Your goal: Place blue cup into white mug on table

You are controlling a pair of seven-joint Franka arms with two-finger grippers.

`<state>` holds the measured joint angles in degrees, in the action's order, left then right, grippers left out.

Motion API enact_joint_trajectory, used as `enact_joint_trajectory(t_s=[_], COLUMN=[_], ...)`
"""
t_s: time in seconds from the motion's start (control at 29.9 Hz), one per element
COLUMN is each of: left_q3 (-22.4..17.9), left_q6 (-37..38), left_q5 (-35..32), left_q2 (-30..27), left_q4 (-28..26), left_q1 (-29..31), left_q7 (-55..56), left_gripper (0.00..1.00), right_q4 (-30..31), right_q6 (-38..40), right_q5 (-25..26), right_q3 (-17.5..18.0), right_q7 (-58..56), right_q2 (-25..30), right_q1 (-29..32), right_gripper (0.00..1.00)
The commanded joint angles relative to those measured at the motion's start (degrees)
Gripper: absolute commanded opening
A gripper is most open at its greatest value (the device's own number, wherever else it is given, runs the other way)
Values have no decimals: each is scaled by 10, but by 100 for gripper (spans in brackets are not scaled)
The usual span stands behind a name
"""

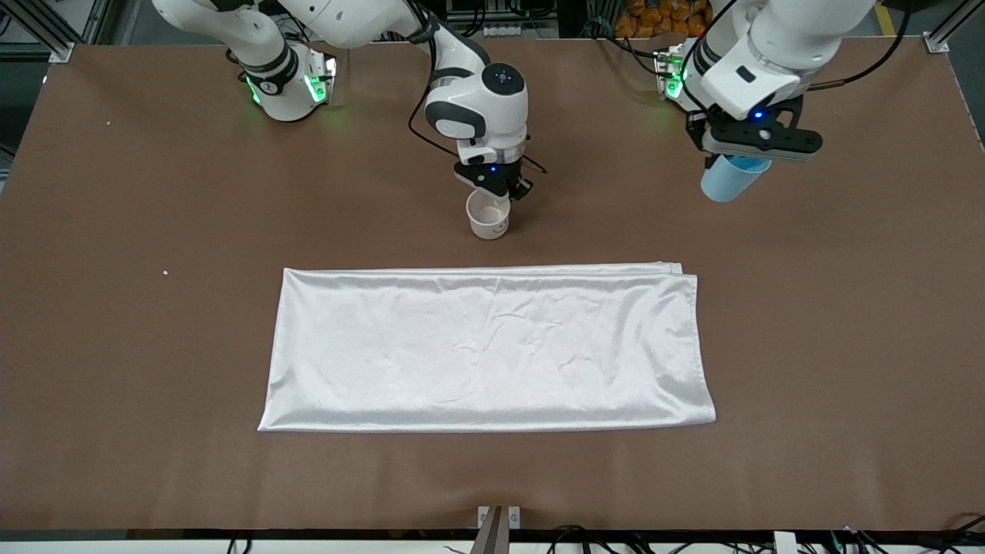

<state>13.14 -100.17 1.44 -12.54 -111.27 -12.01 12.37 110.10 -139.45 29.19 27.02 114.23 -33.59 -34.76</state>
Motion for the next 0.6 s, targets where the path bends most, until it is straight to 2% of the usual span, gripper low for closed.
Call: enact_joint_trajectory(t_s=[0.0, 0.37, 0.57], left_q3=[9, 39, 51], left_q6=[2, 5, 5], left_q5=[12, 11, 11], left_q2=[17, 30, 32], left_q4=[25, 35, 35], left_q1=[4, 3, 3], left_q7=[-6, -2, -2], left_gripper=[0, 0, 0], right_q4=[-13, -61, -88], right_q6=[8, 71, 108], right_q5=[15, 10, 9], right_q3=[0, 6, 23], right_q7=[13, 7, -6], right_q2=[1, 12, 15], right_q1=[1, 0, 14], right_gripper=[100, 100, 100])
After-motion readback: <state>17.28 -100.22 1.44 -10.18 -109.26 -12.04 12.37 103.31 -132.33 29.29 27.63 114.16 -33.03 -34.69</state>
